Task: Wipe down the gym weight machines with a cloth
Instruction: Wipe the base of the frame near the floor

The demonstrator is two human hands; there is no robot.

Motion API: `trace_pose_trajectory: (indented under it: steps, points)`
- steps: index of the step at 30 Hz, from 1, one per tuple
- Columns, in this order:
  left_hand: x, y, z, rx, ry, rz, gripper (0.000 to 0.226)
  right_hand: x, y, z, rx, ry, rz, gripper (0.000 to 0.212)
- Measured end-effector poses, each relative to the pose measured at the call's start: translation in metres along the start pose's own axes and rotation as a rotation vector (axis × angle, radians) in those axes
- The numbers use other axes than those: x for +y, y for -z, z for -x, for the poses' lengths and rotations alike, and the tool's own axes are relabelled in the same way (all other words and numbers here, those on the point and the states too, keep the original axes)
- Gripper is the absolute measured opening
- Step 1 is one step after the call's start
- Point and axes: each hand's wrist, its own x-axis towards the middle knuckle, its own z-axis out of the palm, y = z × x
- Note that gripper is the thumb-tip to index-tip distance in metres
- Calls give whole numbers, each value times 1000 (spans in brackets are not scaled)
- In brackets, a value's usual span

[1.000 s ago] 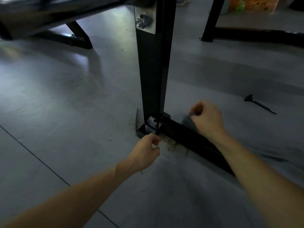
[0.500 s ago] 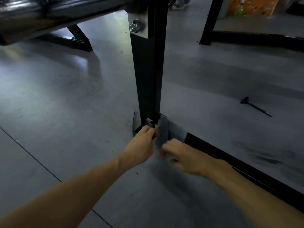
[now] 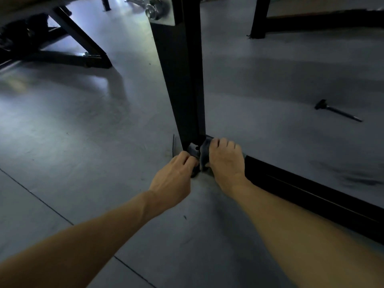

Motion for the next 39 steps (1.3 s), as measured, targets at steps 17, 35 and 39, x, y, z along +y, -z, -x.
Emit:
trace_pose_trajectory:
  steps: [17,35,39]
  points:
    - [75,-41,-100,-319,-410,-301,72,179,11,149,-248,-358,2,79]
    - [77,-39,-102,-363,-337,-329,100,185,-22,187,201,-187,146,50]
    - [93,-38,-102,-418,-250,-381,96,236,-28,247,158,-235,233,56]
